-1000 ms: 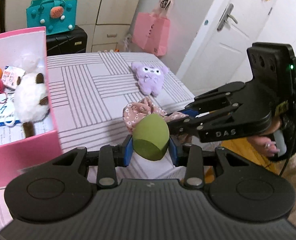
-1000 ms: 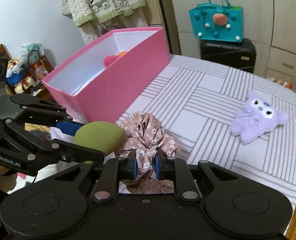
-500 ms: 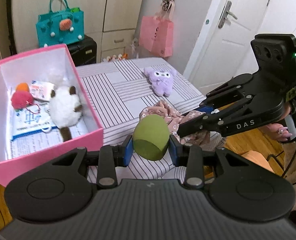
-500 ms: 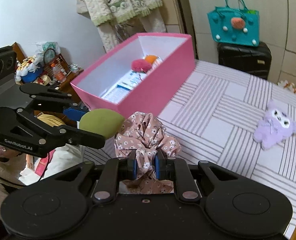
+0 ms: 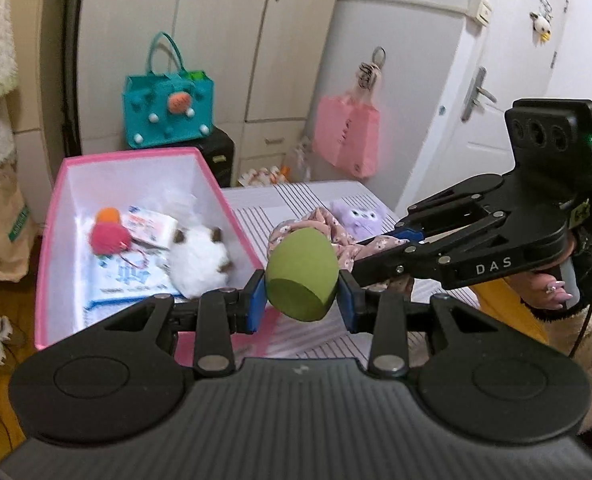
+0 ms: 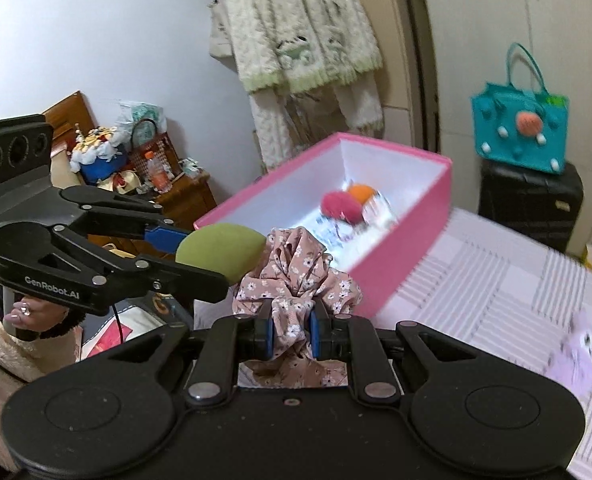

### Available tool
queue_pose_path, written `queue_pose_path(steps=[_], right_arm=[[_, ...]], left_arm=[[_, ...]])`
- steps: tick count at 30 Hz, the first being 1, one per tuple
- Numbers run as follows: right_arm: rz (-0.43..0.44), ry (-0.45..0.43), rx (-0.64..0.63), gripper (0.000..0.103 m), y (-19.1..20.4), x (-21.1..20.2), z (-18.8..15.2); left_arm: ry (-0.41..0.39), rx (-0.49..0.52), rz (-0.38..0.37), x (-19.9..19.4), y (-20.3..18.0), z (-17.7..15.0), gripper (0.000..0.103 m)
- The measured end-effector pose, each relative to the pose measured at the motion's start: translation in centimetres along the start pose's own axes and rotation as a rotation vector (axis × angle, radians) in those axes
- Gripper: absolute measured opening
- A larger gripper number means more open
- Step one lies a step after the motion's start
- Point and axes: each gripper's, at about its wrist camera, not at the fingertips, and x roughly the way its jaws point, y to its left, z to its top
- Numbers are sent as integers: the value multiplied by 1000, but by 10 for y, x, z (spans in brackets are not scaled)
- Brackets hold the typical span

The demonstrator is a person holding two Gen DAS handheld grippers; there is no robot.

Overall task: Organize soft objects
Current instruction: 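Carry the green sponge and pink floral cloth toward the pink box with both tools, then open both tools to drop the sponge and cloth into the box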

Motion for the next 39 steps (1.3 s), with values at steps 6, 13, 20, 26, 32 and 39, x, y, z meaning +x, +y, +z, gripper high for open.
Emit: queue_pose_path(steps=[6, 13, 20, 26, 32, 39], right_arm=[[13, -27, -42, 19, 2, 20, 32], [-100, -55, -87, 19, -6, 62, 67], [-86, 32, -20, 19, -29, 128, 92], [-93, 128, 59, 23, -48, 175, 98], [-67, 222, 164, 29, -62, 201, 96], [-52, 207, 187, 53, -62, 194, 93]], left_arm=[[-45, 10, 66, -9, 18, 8, 36], [-71, 19, 217, 3, 48, 18, 36], [18, 61, 352, 45, 84, 26, 36], [87, 279, 558, 88, 89, 22, 36], [181, 355, 527, 104, 87, 20, 39], [241, 237, 503, 107, 104, 28, 61]])
